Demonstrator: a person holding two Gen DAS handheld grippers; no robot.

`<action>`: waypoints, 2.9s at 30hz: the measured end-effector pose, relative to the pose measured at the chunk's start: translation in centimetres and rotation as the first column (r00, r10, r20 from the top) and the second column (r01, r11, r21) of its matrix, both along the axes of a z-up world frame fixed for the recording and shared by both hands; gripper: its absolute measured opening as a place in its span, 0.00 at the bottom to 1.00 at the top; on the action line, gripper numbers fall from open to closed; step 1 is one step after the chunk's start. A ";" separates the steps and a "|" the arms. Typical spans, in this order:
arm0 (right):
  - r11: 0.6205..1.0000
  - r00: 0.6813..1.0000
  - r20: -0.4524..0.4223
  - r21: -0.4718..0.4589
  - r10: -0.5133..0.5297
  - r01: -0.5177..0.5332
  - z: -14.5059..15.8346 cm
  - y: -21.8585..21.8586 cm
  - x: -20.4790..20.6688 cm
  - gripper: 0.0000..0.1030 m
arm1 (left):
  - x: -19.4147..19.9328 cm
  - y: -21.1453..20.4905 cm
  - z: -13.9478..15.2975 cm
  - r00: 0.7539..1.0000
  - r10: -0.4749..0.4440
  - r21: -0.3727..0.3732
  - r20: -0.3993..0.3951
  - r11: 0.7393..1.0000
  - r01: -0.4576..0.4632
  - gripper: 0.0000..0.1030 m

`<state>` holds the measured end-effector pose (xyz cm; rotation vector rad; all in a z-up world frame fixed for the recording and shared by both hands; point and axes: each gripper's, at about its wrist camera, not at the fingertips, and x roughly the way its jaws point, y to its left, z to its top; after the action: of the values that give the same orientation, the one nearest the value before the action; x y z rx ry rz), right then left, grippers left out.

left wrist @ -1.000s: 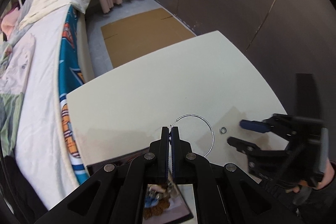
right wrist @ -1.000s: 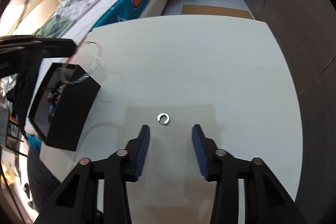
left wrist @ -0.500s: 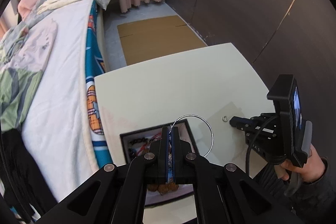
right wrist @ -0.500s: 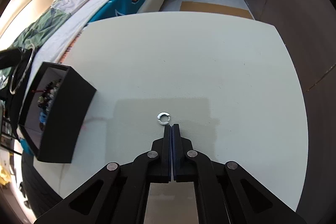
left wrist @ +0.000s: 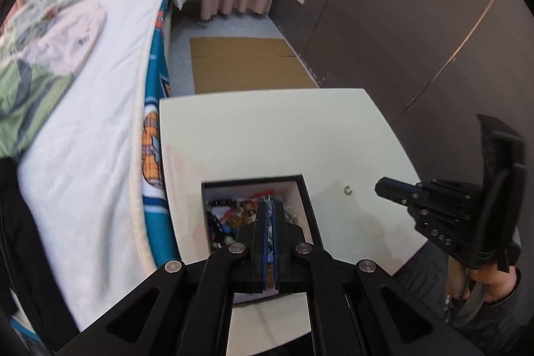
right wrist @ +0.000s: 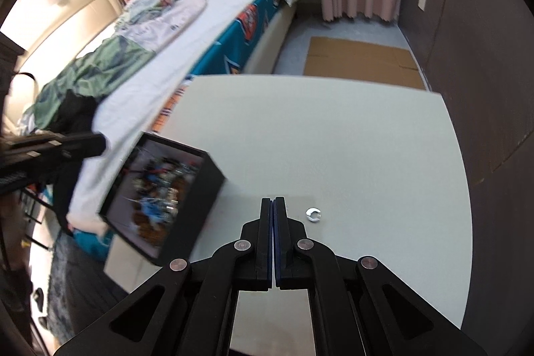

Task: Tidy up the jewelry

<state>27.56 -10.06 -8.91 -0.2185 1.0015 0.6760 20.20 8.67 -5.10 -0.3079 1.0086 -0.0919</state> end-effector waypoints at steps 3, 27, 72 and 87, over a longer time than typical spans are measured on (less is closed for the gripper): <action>1.000 1.000 0.012 0.027 0.011 -0.011 1.5 0.4 -0.6 0.02 | -0.1 0.4 -0.9 0.999 -0.001 -0.040 -0.043 0.999 -0.001 0.03; 0.982 0.991 -0.094 -0.175 -0.092 0.075 -6.5 0.5 3.5 0.33 | -4.4 4.8 -0.7 0.991 0.136 -0.054 0.007 0.989 -0.136 0.73; 0.999 0.999 -0.045 -0.047 0.024 -0.026 -2.6 2.7 3.1 0.13 | -4.7 6.2 -0.8 0.984 0.179 -0.055 0.019 0.983 -0.178 0.73; 0.993 0.994 0.035 0.063 0.099 -0.101 3.7 6.1 -1.0 0.48 | -6.8 5.8 2.3 0.977 0.189 -0.011 0.095 0.982 -0.189 0.73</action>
<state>26.52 -3.96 -5.25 -0.2237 0.9412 0.7925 13.37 14.43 -2.79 -0.3960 0.8802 0.0644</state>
